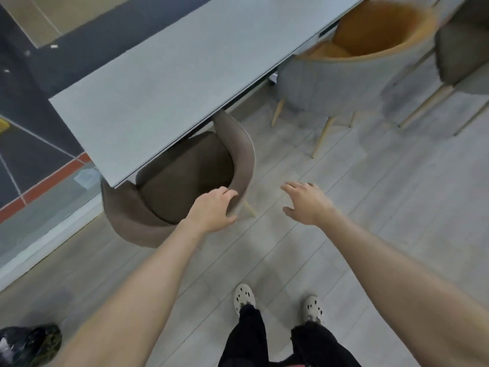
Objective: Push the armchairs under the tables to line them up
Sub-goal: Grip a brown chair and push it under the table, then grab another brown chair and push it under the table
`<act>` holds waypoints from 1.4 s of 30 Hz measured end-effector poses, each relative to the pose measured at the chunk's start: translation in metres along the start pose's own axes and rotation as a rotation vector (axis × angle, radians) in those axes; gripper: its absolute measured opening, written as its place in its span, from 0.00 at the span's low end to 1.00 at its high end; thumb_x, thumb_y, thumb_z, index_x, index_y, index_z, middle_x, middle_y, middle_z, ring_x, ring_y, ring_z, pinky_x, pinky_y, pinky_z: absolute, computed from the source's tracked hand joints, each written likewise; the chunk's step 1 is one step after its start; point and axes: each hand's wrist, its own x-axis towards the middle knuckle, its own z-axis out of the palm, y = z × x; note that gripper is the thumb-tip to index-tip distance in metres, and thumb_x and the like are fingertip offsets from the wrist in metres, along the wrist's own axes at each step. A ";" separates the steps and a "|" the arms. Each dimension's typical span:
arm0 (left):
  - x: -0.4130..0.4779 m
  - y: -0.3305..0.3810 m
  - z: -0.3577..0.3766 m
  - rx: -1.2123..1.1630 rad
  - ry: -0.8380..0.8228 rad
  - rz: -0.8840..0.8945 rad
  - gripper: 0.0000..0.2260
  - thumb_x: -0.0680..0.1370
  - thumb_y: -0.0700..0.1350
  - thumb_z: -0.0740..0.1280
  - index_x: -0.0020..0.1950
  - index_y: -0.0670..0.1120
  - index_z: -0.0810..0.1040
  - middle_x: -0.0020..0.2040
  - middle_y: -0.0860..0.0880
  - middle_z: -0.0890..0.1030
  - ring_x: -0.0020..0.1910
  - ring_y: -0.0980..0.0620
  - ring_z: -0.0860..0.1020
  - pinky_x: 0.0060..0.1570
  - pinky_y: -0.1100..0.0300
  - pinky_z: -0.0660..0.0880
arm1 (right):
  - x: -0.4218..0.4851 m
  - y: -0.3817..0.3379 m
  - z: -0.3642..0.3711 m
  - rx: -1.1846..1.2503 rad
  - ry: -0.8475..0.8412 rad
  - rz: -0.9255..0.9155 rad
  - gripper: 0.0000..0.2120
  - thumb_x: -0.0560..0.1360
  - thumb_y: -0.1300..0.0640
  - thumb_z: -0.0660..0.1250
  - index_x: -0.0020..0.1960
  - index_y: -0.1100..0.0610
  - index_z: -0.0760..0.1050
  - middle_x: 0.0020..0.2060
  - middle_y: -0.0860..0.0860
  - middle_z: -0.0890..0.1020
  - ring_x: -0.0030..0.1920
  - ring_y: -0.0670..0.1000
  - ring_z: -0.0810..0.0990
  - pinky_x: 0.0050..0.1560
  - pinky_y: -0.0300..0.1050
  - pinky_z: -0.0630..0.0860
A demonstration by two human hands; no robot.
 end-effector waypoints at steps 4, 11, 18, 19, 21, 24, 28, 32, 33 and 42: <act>0.062 0.086 -0.023 0.110 -0.041 0.117 0.25 0.80 0.55 0.70 0.77 0.53 0.74 0.70 0.51 0.77 0.68 0.46 0.79 0.61 0.47 0.80 | -0.068 0.111 -0.003 0.124 -0.059 0.225 0.30 0.82 0.44 0.67 0.80 0.54 0.68 0.77 0.53 0.74 0.72 0.60 0.76 0.72 0.57 0.73; 0.159 0.272 -0.030 0.292 -0.102 0.194 0.23 0.82 0.58 0.68 0.76 0.54 0.75 0.69 0.49 0.78 0.68 0.45 0.80 0.61 0.49 0.78 | -0.164 0.308 0.002 0.319 -0.040 0.469 0.31 0.82 0.42 0.69 0.82 0.52 0.68 0.79 0.52 0.71 0.77 0.58 0.72 0.73 0.56 0.73; 0.238 0.421 -0.051 0.369 -0.182 0.220 0.23 0.83 0.59 0.67 0.77 0.54 0.75 0.72 0.48 0.78 0.70 0.44 0.79 0.63 0.50 0.77 | -0.239 0.478 -0.022 0.364 -0.051 0.612 0.31 0.84 0.45 0.68 0.83 0.53 0.66 0.78 0.54 0.71 0.77 0.59 0.72 0.72 0.57 0.74; 0.253 0.441 -0.055 0.378 -0.184 0.229 0.23 0.83 0.59 0.67 0.76 0.54 0.75 0.72 0.48 0.78 0.70 0.44 0.79 0.63 0.50 0.77 | -0.248 0.502 -0.027 0.364 -0.044 0.631 0.31 0.83 0.45 0.68 0.83 0.53 0.66 0.78 0.54 0.72 0.76 0.59 0.73 0.72 0.57 0.74; 0.281 0.476 -0.063 0.389 -0.186 0.241 0.23 0.82 0.60 0.67 0.76 0.54 0.76 0.72 0.48 0.78 0.70 0.44 0.79 0.64 0.49 0.77 | -0.260 0.543 -0.034 0.383 -0.025 0.665 0.30 0.83 0.45 0.68 0.82 0.54 0.67 0.77 0.54 0.73 0.75 0.59 0.74 0.71 0.56 0.73; 0.333 0.527 -0.075 0.404 -0.186 0.261 0.23 0.81 0.60 0.68 0.75 0.55 0.77 0.70 0.48 0.79 0.69 0.43 0.79 0.65 0.48 0.78 | -0.265 0.602 -0.045 0.407 -0.013 0.704 0.30 0.83 0.45 0.68 0.82 0.54 0.68 0.78 0.54 0.73 0.76 0.59 0.74 0.73 0.55 0.73; 0.414 0.593 -0.082 0.415 -0.207 0.289 0.23 0.81 0.60 0.67 0.76 0.55 0.76 0.71 0.46 0.79 0.69 0.42 0.79 0.64 0.48 0.77 | -0.254 0.683 -0.056 0.425 -0.011 0.741 0.30 0.83 0.45 0.68 0.82 0.54 0.68 0.78 0.54 0.73 0.76 0.58 0.73 0.72 0.54 0.73; 0.515 0.663 -0.090 0.434 -0.230 0.341 0.24 0.81 0.61 0.67 0.75 0.56 0.76 0.73 0.47 0.79 0.71 0.43 0.78 0.66 0.48 0.78 | -0.245 0.776 -0.076 0.448 0.003 0.802 0.30 0.82 0.44 0.69 0.81 0.53 0.68 0.78 0.54 0.73 0.75 0.59 0.74 0.73 0.56 0.73; 0.540 0.682 -0.095 0.446 -0.236 0.361 0.24 0.80 0.61 0.67 0.75 0.56 0.76 0.73 0.47 0.79 0.71 0.44 0.78 0.66 0.48 0.78 | -0.244 0.799 -0.084 0.452 -0.005 0.813 0.30 0.82 0.44 0.69 0.81 0.53 0.69 0.77 0.54 0.73 0.75 0.59 0.74 0.73 0.56 0.73; 0.688 0.872 -0.160 0.477 -0.179 0.516 0.22 0.82 0.59 0.68 0.74 0.53 0.77 0.72 0.47 0.80 0.69 0.43 0.79 0.65 0.47 0.79 | -0.253 0.988 -0.135 0.496 0.026 0.886 0.29 0.82 0.43 0.68 0.80 0.52 0.69 0.77 0.53 0.74 0.75 0.57 0.74 0.73 0.56 0.74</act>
